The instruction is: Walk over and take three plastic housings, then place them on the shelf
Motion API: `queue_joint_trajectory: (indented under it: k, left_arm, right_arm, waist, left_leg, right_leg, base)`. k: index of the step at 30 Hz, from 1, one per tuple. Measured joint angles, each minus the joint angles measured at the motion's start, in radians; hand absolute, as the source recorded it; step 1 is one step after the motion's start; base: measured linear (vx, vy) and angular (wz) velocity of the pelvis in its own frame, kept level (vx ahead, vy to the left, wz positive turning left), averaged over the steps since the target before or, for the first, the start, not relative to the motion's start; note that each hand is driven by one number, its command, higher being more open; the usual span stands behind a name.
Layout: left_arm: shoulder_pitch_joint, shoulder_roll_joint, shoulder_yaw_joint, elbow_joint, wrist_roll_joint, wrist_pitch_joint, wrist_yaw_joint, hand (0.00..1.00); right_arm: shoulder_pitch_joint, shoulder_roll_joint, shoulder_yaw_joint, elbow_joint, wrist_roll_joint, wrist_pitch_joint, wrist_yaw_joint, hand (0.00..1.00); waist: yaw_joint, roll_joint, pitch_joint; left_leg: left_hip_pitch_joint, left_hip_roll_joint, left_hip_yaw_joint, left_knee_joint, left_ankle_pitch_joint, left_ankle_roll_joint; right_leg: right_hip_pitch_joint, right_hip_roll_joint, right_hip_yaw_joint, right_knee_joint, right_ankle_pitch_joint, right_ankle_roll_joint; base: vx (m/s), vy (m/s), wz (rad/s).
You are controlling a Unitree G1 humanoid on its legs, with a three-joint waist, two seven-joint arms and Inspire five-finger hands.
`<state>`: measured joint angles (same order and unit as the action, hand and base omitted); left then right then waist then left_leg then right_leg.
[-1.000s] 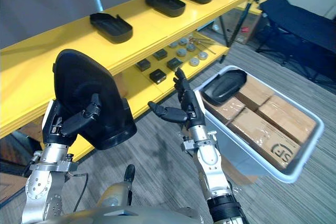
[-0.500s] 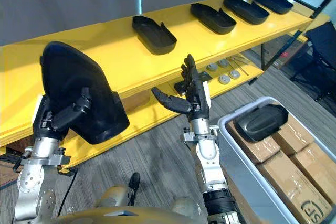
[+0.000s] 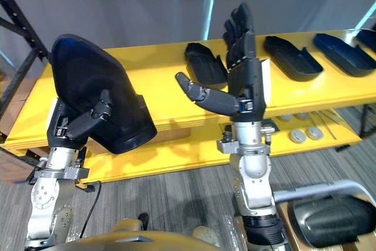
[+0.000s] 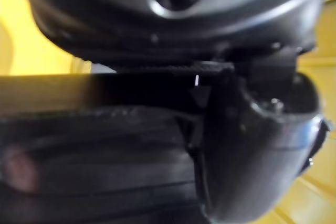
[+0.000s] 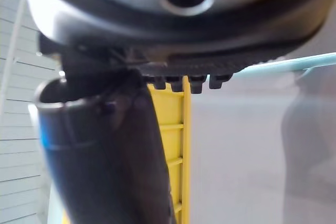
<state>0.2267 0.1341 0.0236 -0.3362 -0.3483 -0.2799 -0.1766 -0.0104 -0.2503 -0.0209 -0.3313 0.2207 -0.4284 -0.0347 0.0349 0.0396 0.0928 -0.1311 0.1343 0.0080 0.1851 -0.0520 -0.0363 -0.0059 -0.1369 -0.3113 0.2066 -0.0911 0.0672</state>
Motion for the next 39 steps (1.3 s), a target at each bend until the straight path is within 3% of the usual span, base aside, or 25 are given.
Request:
queue_joint_trajectory:
  k: [1,2,5,10,12,14,15,16,18,20,23,27,31,35,39]
  left_arm:
    - [-0.023,0.0,-0.041,0.004,0.001,0.0,-0.013,0.0]
    - [-0.053,0.002,-0.092,0.016,0.002,0.0,-0.023,0.0]
    - [-0.098,0.028,-0.137,0.022,0.006,0.002,-0.045,0.0]
    - [-0.099,0.075,-0.086,0.025,0.015,0.039,-0.046,0.0]
    - [-0.095,0.076,-0.065,0.025,0.021,0.045,-0.041,0.0]
    - [-0.09,0.075,-0.058,0.025,0.054,0.05,-0.017,0.0]
    - [-0.088,0.07,-0.065,0.03,0.072,0.056,-0.009,0.0]
    - [-0.088,0.068,-0.065,0.032,0.079,0.063,-0.01,0.0]
    - [-0.074,0.067,-0.065,0.032,0.076,0.068,-0.024,0.0]
    - [-0.073,0.067,-0.067,0.029,0.069,0.068,-0.046,0.0]
    - [-0.087,0.08,-0.1,0.011,0.041,0.072,-0.048,0.0]
    - [-0.211,0.124,-0.125,-0.02,0.036,0.126,-0.032,0.0]
    - [-0.317,0.147,-0.107,-0.024,-0.016,0.191,0.049,0.0]
    - [-0.415,0.152,-0.105,0.02,-0.082,0.229,0.096,0.0]
    - [-0.566,0.186,-0.087,0.176,-0.129,0.263,0.229,0.0]
  right_arm:
    - [0.014,0.001,-0.038,0.0,0.0,0.001,-0.021,1.0]
    - [0.04,0.014,-0.08,0.0,-0.001,0.002,-0.04,1.0]
    - [0.079,0.026,-0.104,0.0,-0.01,0.009,-0.053,1.0]
    - [0.138,0.085,-0.114,0.0,-0.007,0.008,-0.027,1.0]
    - [0.163,0.111,-0.112,0.0,0.014,0.009,0.004,1.0]
    - [0.174,0.13,-0.086,0.0,0.087,0.012,0.044,1.0]
    - [0.173,0.129,-0.075,0.0,0.122,0.014,0.065,1.0]
    - [0.173,0.128,-0.072,0.0,0.132,0.017,0.075,1.0]
    - [0.164,0.126,-0.049,0.0,0.149,0.022,0.099,1.0]
    - [0.153,0.131,-0.006,-0.005,0.144,0.023,0.105,1.0]
    - [0.155,0.131,0.051,-0.038,0.16,0.03,0.108,1.0]
    - [0.178,0.143,0.073,-0.099,0.229,0.034,0.126,1.0]
    - [0.214,0.148,0.103,-0.11,0.227,0.079,0.155,1.0]
    - [0.217,0.126,0.112,-0.11,0.218,0.115,0.169,1.0]
    - [0.211,0.077,0.113,-0.109,0.215,0.14,0.186,1.0]
  waist:
    - [-0.013,0.009,-0.002]
    - [-0.017,0.016,-0.007]
    - [-0.025,-0.006,0.005]
    - [-0.041,-0.015,0.008]
    - [-0.043,-0.021,0.012]
    - [-0.043,-0.027,0.039]
    - [-0.047,-0.012,0.056]
    - [-0.049,-0.007,0.061]
    - [-0.049,0.002,0.062]
    - [-0.05,-0.006,0.064]
    - [-0.063,-0.006,0.061]
    - [-0.078,-0.016,0.027]
    - [-0.112,-0.032,0.001]
    - [-0.125,-0.028,-0.002]
    - [-0.143,-0.015,-0.01]
  left_leg:
    - [-0.009,0.038,0.11,-0.004,0.04,-0.004]
    - [0.001,0.038,0.154,-0.036,0.078,-0.04]
    - [0.044,-0.005,0.151,-0.129,0.119,-0.034]
    - [0.138,-0.047,0.176,-0.243,0.153,-0.023]
    - [0.134,-0.055,0.187,-0.23,0.14,-0.02]
    - [0.06,-0.032,0.179,-0.014,0.046,-0.015]
    - [0.009,-0.002,0.154,0.134,-0.012,-0.018]
    - [-0.008,0.006,0.138,0.182,-0.027,-0.024]
    - [0.002,0.017,0.122,0.164,-0.033,-0.027]
    - [0.059,-0.004,0.185,0.024,0.009,-0.031]
    - [0.107,-0.019,0.242,-0.047,0.04,-0.026]
    - [0.121,-0.036,0.294,-0.107,0.063,-0.021]
    - [0.133,-0.045,0.327,-0.15,0.081,-0.019]
    - [0.142,-0.052,0.33,-0.18,0.103,-0.02]
    - [0.161,-0.055,0.346,-0.208,0.112,-0.024]
  right_leg:
    - [0.01,-0.004,-0.04,0.001,-0.005,-0.009]
    - [0.018,-0.013,-0.057,0.003,-0.006,-0.01]
    - [0.032,-0.037,-0.051,0.003,-0.006,-0.009]
    - [0.075,-0.062,-0.002,-0.018,-0.004,-0.004]
    - [0.079,-0.067,0.021,-0.039,-0.006,0.004]
    - [0.104,-0.061,0.046,-0.057,-0.011,0.016]
    - [0.128,-0.044,0.05,-0.058,-0.018,0.032]
    - [0.136,-0.04,0.052,-0.057,-0.02,0.041]
    - [0.119,-0.033,0.077,-0.049,-0.031,0.038]
    - [0.075,-0.052,0.127,-0.03,-0.031,0.047]
    - [0.067,-0.071,0.156,-0.032,-0.016,0.061]
    - [0.044,-0.086,0.18,-0.053,0.016,0.083]
    - [0.034,-0.089,0.204,-0.081,0.036,0.091]
    - [0.024,-0.088,0.207,-0.083,0.036,0.091]
    - [0.02,-0.086,0.222,-0.083,0.036,0.091]
  base:
    - [0.16,-0.002,1.19]
    - [0.13,0.053,1.01]
    - [0.08,0.08,0.43]
    - [0.02,0.081,-0.02]
    - [-0.03,0.056,-0.16]
    - [-0.07,0.026,-0.17]
    - [-0.09,0.022,-0.1]
    - [-0.15,0.061,-0.13]
    - [-0.15,0.056,-0.28]
    - [-0.12,0.02,-0.43]
    - [-0.05,0.038,-0.37]
    - [0.01,0.053,-0.22]
    - [0.06,0.038,-0.17]
    - [0.05,0.004,0.0]
    - [0.02,0.012,-0.1]
